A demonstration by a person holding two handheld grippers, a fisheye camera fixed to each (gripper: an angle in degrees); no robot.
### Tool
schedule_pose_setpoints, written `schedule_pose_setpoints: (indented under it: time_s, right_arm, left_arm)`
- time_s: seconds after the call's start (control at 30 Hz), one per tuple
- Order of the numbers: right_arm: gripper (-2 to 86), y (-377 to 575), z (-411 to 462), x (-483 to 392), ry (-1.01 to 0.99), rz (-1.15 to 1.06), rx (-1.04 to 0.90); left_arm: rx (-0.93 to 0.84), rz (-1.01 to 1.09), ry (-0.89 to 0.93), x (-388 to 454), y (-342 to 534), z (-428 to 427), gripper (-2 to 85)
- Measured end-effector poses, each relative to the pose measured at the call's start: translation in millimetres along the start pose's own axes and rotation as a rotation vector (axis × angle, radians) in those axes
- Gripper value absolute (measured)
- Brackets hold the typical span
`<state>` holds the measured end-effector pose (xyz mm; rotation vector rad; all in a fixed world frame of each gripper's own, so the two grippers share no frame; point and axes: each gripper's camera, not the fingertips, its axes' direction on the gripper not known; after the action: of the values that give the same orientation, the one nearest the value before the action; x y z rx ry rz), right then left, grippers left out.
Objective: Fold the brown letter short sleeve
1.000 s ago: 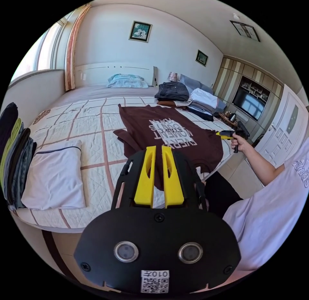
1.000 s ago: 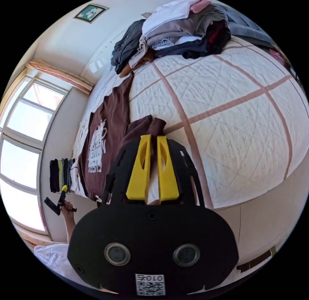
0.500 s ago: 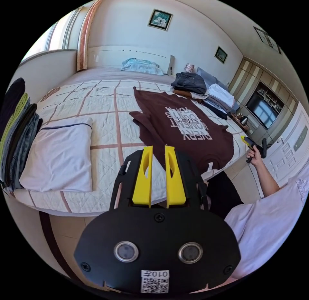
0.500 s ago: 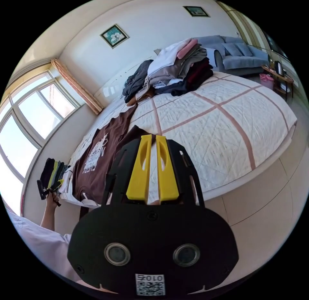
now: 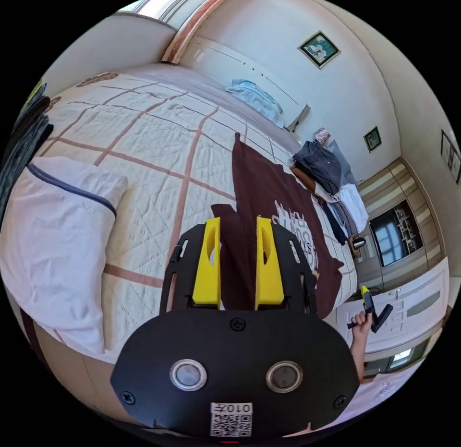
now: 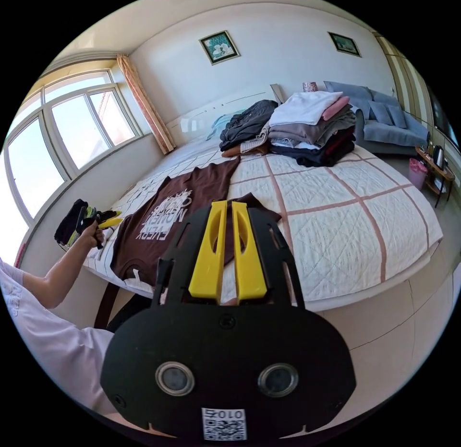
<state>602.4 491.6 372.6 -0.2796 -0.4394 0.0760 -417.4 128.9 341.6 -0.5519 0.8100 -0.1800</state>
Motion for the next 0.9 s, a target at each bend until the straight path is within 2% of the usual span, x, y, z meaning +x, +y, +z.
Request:
schedule_pose_setpoints:
  time_s: [0.1, 0.27, 0.37, 0.47, 0.5, 0.53, 0.63, 0.7, 0.77, 0.9]
  right_arm:
    - [4.6, -1.6, 8.4, -2.6, -0.014, 0.008, -0.044]
    - [3.9, -4.1, 7.3, -8.2, -0.041, -0.004, -0.021]
    - [3.7, -5.0, 10.7, -6.2, -0.041, -0.003, -0.04]
    - [3.9, -4.5, 14.7, -2.0, -0.027, 0.028, -0.048]
    - [4.0, -4.4, 15.7, -0.7, -0.026, 0.039, -0.048]
    - [4.4, -4.6, 18.7, 2.1, -0.037, 0.057, -0.051]
    - [5.4, -8.5, 29.1, 7.2, -0.068, 0.105, -0.081]
    - [6.4, -12.0, 34.3, 7.9, -0.041, 0.125, -0.116]
    - [7.9, -15.7, 35.6, 12.6, 0.02, 0.167, -0.144]
    - [8.7, -20.3, 30.2, 25.8, -0.019, 0.246, -0.117]
  left_arm:
    - [-0.095, -0.035, 0.123, -10.0, -16.9, 23.8, 7.5]
    - [-0.09, -0.016, 0.087, -17.2, -8.1, 21.8, 1.9]
    - [0.015, 0.004, 0.123, -28.5, 9.5, -4.0, 0.6]
    - [0.317, 0.088, 0.146, -28.3, 41.1, -67.5, 0.3]
    - [0.383, 0.064, 0.077, -30.6, 54.1, -86.7, 0.4]
    - [0.358, -0.018, 0.028, -42.6, 60.6, -91.9, 0.5]
    - [0.296, -0.209, 0.057, -93.2, 78.1, -82.7, 1.7]
    - [0.285, -0.26, 0.128, -111.6, 91.1, -80.3, 2.5]
    - [0.311, -0.213, 0.086, -104.1, 102.5, -89.2, 3.2]
    - [0.289, 0.025, -0.111, -49.8, 125.7, -111.9, 3.6]
